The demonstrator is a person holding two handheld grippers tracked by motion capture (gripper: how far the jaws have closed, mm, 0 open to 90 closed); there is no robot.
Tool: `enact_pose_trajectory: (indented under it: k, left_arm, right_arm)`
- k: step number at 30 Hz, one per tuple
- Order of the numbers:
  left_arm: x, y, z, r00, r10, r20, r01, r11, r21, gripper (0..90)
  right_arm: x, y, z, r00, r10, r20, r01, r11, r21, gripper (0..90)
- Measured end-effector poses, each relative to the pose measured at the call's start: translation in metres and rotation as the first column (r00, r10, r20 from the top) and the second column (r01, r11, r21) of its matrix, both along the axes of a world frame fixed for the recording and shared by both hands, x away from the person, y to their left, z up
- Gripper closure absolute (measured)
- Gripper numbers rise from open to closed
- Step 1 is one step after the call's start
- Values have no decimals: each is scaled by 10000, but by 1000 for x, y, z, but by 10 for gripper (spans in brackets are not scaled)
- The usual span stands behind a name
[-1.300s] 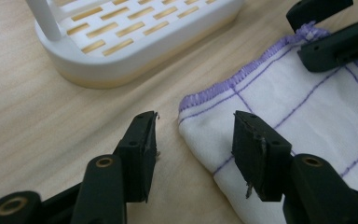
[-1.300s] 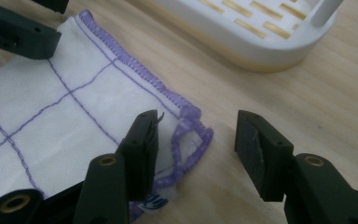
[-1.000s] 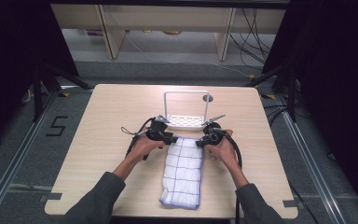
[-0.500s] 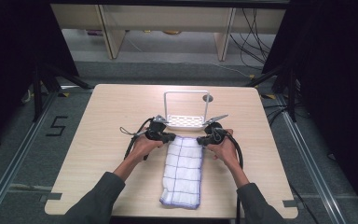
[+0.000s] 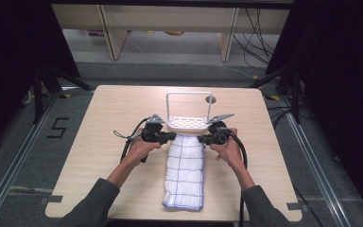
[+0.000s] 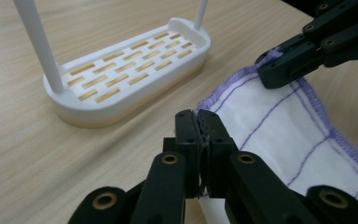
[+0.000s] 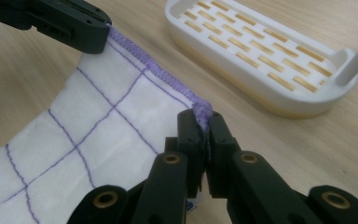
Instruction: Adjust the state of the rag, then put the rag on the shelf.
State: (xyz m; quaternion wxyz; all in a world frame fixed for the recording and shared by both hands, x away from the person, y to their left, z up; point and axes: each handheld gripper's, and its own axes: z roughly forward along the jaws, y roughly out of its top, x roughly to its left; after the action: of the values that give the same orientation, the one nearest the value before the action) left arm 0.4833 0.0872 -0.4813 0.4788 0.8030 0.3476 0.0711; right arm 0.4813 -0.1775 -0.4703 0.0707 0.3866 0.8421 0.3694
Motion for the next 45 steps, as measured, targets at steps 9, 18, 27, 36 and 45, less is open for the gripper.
enact_pose_trajectory:
  k: [9,18,27,36,45]
  left_arm:
    - [-10,5,15,9996,-26,269,31,9998,-176,869]
    - [-18,11,28,9992,-129,386,133,9999,-106,867]
    - [-31,21,54,9970,-431,651,461,9979,-455,869]
    - [-49,23,86,9936,-583,970,647,9958,-640,870]
    - [-48,18,131,9885,-701,1339,760,9963,-397,870]
  right_arm:
    - [-6,-1,12,9990,57,450,-61,9999,97,869]
    - [-14,5,28,9966,378,737,-404,9986,342,870]
    - [-31,5,53,9926,470,1120,-547,9963,669,870]
    - [-55,6,82,9773,773,1974,-932,9930,729,870]
    - [-58,-6,128,9586,530,2797,-952,9856,1396,871]
